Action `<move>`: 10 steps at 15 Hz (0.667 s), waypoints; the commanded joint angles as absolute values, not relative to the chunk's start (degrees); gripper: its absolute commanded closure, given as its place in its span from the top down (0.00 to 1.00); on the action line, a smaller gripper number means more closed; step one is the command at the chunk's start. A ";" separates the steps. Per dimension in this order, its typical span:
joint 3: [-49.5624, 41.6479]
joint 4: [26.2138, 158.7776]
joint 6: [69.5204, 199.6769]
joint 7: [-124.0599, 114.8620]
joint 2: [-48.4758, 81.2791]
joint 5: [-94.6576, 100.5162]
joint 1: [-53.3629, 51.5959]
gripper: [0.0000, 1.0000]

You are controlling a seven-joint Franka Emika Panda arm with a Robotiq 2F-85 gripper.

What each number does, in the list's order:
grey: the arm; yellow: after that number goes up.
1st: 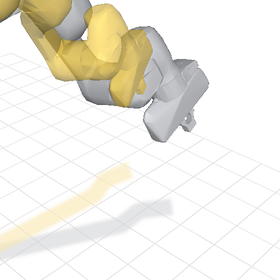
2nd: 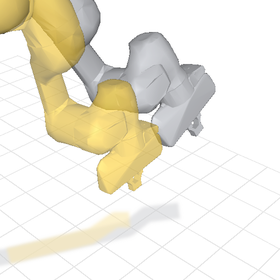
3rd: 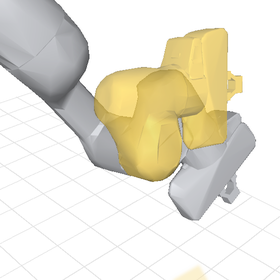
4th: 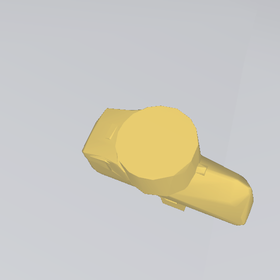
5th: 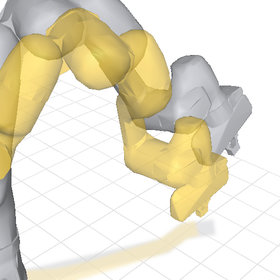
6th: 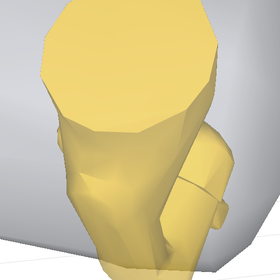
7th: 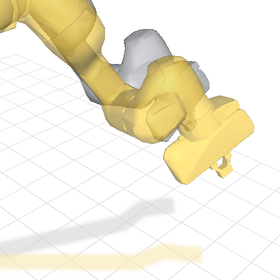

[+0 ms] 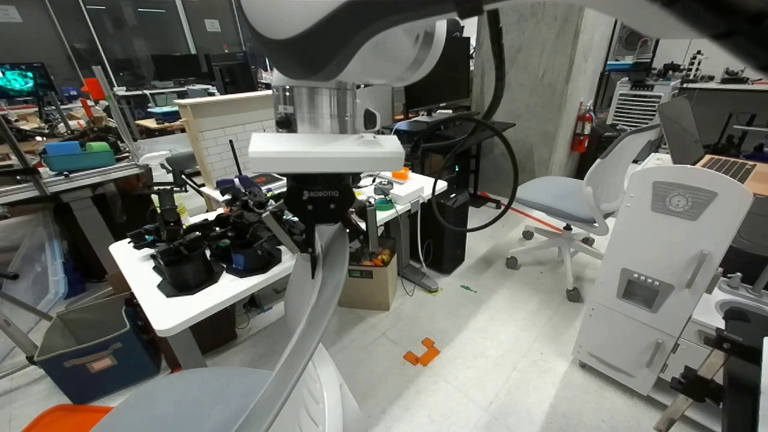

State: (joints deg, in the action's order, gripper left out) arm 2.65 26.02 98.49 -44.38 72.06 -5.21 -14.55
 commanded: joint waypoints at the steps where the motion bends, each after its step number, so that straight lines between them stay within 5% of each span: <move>1: 4.71 26.76 96.94 -46.71 73.88 -7.35 -16.21 0.05; 10: 5.10 26.80 98.54 -54.17 74.88 -9.08 -18.57 0.05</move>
State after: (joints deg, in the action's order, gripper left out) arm 4.74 26.07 98.69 -52.32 72.69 -8.95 -19.10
